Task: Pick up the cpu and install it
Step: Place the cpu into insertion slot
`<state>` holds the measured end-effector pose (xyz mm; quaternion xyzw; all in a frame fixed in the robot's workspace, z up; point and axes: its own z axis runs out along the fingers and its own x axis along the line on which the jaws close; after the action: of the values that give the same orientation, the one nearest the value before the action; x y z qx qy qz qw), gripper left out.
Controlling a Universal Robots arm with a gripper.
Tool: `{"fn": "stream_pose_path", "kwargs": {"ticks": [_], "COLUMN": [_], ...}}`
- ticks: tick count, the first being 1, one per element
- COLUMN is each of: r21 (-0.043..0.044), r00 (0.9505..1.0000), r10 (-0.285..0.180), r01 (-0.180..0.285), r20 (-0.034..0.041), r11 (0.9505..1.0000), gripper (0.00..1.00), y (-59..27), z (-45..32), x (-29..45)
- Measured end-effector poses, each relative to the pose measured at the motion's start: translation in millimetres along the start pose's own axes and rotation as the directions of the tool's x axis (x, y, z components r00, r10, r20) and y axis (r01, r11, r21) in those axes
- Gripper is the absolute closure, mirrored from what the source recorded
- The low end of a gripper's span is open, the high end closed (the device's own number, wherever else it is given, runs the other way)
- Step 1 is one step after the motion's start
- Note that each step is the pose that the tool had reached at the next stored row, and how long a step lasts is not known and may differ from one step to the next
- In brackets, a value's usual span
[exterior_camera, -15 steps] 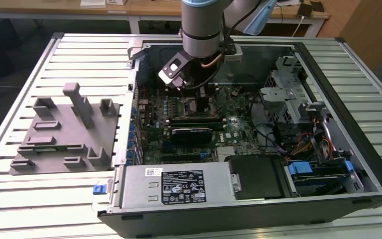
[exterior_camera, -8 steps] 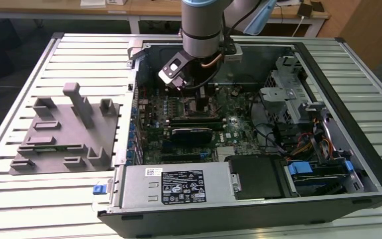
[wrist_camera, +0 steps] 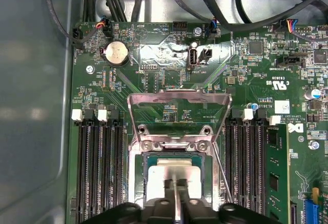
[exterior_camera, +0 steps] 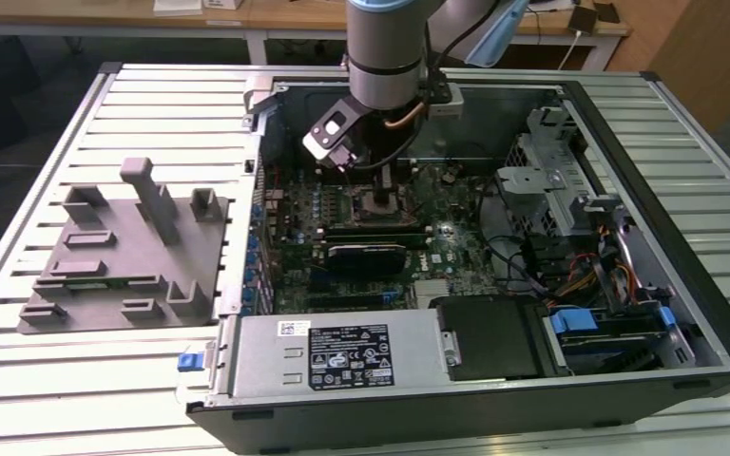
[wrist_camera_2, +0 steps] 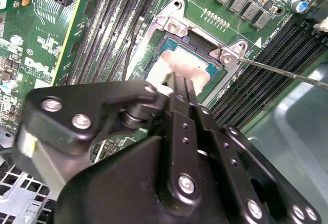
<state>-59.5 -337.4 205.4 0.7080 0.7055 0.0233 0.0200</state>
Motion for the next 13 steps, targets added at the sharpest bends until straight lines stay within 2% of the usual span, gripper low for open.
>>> {"fn": "stream_pose_path", "kwargs": {"ticks": [2,9,13], "r21": [0.0000,0.0000,0.0001], "r00": [1.0000,1.0000,1.0000], "r10": [0.000,0.000,0.000], "r01": [0.000,0.000,0.000], "r20": [0.0000,0.0001,0.0002], "r11": [1.0000,1.0000,1.0000], "gripper": [0.89,0.89,0.89], "y": [0.0,0.0,0.3], "z": [-0.1,-0.6,-5.4], "x": [0.0,0.0,0.0]}}
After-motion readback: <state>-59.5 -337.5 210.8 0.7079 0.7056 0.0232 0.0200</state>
